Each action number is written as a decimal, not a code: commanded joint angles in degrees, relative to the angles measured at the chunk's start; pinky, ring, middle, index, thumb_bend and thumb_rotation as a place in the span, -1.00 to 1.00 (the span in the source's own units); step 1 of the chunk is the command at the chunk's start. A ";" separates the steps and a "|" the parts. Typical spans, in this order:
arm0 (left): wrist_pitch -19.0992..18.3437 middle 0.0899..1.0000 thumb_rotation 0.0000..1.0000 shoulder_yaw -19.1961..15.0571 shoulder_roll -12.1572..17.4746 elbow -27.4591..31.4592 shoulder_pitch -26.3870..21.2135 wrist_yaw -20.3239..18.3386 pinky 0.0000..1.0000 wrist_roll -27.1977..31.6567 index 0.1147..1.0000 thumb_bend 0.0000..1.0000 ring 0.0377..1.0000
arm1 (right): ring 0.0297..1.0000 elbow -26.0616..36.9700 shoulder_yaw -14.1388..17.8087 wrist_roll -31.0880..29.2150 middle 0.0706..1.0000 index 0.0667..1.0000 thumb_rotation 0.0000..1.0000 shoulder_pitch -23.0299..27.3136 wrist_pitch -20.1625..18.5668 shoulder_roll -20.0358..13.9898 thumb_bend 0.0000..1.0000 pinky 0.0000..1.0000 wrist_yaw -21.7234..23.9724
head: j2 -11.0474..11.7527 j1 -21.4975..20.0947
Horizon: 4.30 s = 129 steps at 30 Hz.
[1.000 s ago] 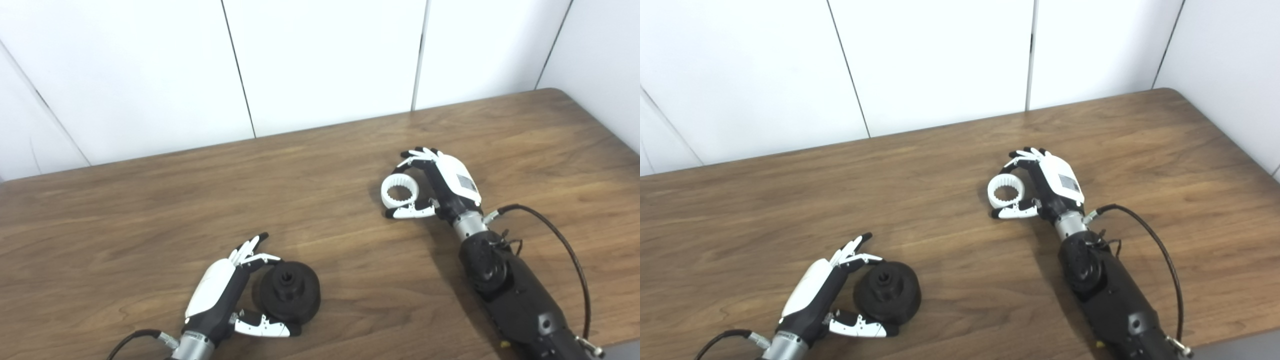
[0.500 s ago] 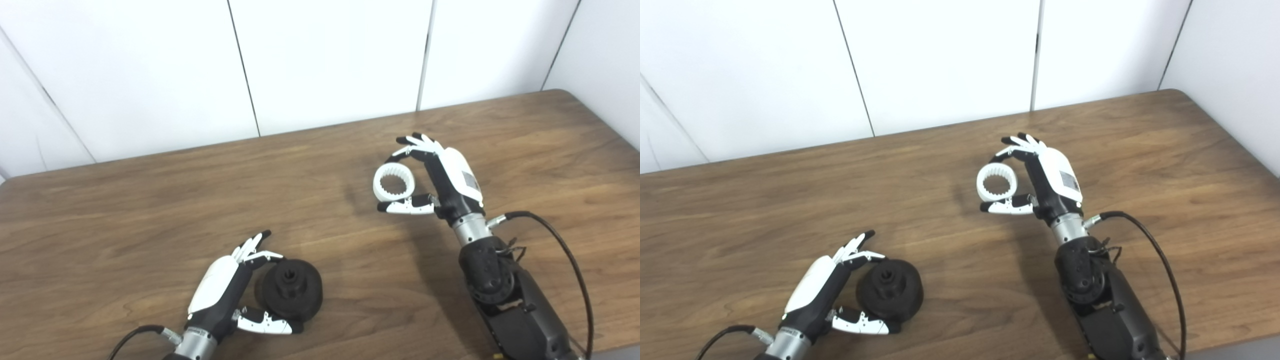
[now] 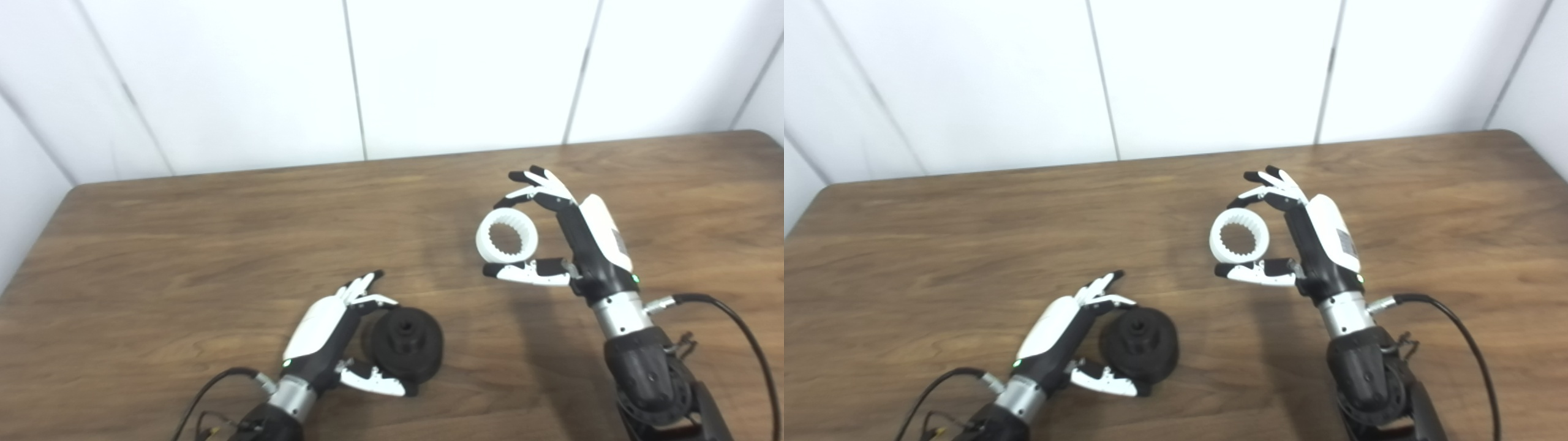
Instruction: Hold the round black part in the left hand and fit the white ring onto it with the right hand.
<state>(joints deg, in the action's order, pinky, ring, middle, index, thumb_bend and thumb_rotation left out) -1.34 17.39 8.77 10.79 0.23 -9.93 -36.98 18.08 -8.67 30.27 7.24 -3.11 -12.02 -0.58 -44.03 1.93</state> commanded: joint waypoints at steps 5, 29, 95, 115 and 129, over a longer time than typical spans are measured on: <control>-0.98 1.00 -0.46 0.25 -0.65 0.95 -2.18 0.61 1.00 -1.64 0.06 0.91 1.00 | 0.90 3.23 -1.58 -0.73 0.66 -0.11 -0.72 0.59 3.36 0.96 0.04 0.77 1.04 | -0.43 1.19; -1.12 1.00 -0.41 0.82 -1.02 0.23 -2.92 1.33 1.00 -1.46 0.06 0.90 1.00 | 0.90 2.68 -9.30 1.25 0.66 -0.11 -0.71 -6.48 6.99 5.80 0.04 0.99 3.15 | -1.05 1.48; -1.98 1.00 -0.45 0.39 -0.68 1.57 -2.83 0.76 1.00 -0.64 0.05 0.90 1.00 | 1.00 2.66 -9.65 0.25 1.00 1.00 -0.10 -1.68 -6.95 -0.28 1.00 1.00 20.10 | -2.45 2.57; -1.67 1.00 -0.45 0.41 -0.43 1.58 -2.61 1.07 1.00 -0.94 0.05 0.90 1.00 | 1.00 3.30 -8.28 -0.38 1.00 1.00 -0.14 -2.12 -8.96 -4.14 1.00 1.00 22.32 | -1.81 1.98; -1.82 1.00 -0.44 0.13 -0.39 1.47 -3.09 0.89 1.00 -0.73 0.06 0.89 1.00 | 1.00 2.72 -5.17 -2.48 1.00 1.00 -0.11 -3.26 -7.86 -5.66 1.00 0.90 20.43 | -1.99 1.38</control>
<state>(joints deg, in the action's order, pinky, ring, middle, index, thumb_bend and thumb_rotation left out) -4.09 17.95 8.17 10.83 -1.02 -10.06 -37.94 19.84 -14.83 28.12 3.15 -11.84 -17.00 20.68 -45.97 3.25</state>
